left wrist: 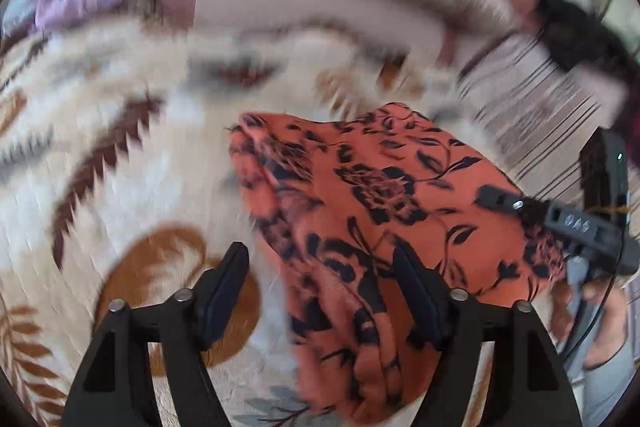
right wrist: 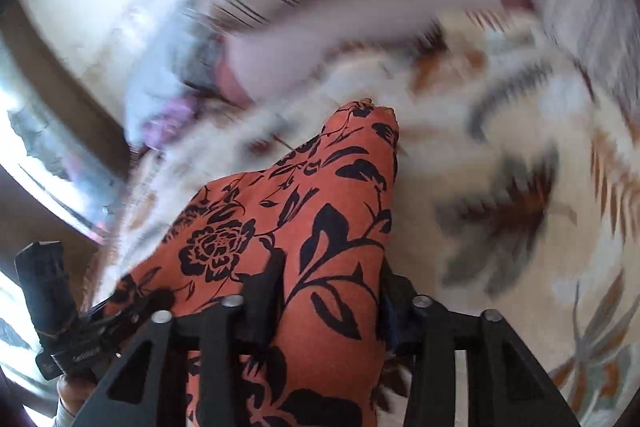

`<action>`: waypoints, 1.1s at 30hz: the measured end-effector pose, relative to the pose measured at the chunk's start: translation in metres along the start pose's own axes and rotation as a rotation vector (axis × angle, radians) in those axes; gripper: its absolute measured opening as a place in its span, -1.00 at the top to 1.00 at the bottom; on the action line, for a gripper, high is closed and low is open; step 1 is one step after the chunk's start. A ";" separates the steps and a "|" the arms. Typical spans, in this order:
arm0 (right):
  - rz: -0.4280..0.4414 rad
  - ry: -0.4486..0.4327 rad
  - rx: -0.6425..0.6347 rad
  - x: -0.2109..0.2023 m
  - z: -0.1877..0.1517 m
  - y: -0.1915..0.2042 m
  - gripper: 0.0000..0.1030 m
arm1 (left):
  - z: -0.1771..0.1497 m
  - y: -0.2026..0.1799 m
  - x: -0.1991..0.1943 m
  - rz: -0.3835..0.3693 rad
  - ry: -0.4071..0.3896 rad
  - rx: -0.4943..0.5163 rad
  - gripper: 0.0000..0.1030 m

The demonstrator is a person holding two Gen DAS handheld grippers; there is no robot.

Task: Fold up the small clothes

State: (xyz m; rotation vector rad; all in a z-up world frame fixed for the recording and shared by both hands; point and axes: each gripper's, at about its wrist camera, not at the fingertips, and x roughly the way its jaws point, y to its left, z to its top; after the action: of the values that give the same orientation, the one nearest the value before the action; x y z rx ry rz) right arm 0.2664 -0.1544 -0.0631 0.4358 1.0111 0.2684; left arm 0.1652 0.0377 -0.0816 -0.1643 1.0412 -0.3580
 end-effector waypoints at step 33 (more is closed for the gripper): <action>0.028 0.057 0.178 0.073 0.018 -0.089 -0.35 | 0.053 0.032 0.066 -0.082 0.098 -0.121 -0.30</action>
State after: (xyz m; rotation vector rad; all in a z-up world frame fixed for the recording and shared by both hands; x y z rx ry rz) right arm 0.3210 -0.2071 -0.1519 0.6069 1.0899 0.2172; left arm 0.2478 0.0412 -0.1185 -0.3006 1.1556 -0.3802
